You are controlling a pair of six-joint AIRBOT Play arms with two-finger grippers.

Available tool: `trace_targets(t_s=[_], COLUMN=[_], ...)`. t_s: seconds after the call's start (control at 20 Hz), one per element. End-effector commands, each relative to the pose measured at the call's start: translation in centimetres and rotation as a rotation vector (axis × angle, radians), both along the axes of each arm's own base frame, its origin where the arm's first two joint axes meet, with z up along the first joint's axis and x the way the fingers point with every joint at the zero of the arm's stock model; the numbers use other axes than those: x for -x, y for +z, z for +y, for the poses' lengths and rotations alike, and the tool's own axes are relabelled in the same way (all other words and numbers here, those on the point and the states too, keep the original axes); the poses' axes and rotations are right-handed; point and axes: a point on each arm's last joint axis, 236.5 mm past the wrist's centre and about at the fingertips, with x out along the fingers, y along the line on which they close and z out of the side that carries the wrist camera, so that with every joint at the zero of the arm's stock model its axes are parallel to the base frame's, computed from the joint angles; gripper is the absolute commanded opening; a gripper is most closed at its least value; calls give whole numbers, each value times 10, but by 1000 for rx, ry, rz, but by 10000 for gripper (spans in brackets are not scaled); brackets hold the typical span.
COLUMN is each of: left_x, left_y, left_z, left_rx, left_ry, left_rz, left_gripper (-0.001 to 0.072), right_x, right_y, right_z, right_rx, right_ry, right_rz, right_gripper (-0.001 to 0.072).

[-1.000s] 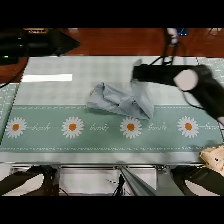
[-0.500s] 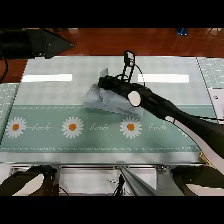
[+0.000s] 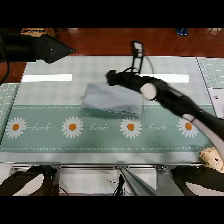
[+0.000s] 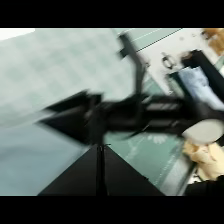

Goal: Fold the shirts.

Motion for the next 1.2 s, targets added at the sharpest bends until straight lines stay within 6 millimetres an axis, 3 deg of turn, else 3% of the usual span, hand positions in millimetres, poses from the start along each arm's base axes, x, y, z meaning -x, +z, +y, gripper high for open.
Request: trace_targets(t_s=[0.0, 0.05, 0.1, 0.15, 0.2, 0.3, 0.45, 0.6, 0.7, 0.9, 0.95, 1.0, 1.05, 1.1, 1.15], left_x=[-14, -18, -21, -24, -25, -27, -28, -28, -28, -28, -28, -28, -28, -28, -29], left_y=[-21, -25, -27, -27, -27, -27, -28, -28, -28, -28, -28, -28, -28, -28, -29], left_z=[27, 36, 43, 47, 51, 56, 59, 59, 59, 59, 59, 59, 59, 59, 59], left_rx=[-108, -119, -124, -124, -124, -124, -127, -127, -127, -127, -127, -127, -127, -127, -130], left_ry=[80, 112, 135, 148, 159, 172, 178, 177, 177, 178, 178, 178, 178, 177, 179], left_rz=[9, 28, 39, 40, 41, 41, 42, 43, 43, 43, 43, 43, 43, 43, 43], left_gripper=[16, 16, 17, 17, 18, 44, 231, 259, 259, 259, 259, 258, 259, 258, 258], right_x=[19, 32, 49, 65, 76, 82, 79, 85, 78, 58, 57, 57, 56, 54, 53], right_y=[-19, -23, -33, -47, -63, -84, -110, -144, -156, -171, -173, -172, -167, -156, -142], right_z=[-183, -248, -296, -320, -324, -297, -243, -189, -150, -100, -92, -83, -76, -69, -66], right_rx=[513, 634, 681, 638, 507, 164, -114, -140, -150, -230, -255, -276, -293, -329, -356], right_ry=[-127, -218, -282, -311, -325, -317, -228, -132, -85, -133, -144, -129, -96, -61, -16], right_rz=[184, 277, 387, 484, 560, 642, 679, 749, 722, 685, 694, 690, 666, 641, 607], right_gripper=[508, 509, 511, 534, 595, 600, 599, 599, 599, 595, 566, 378, 132, 46, 32])
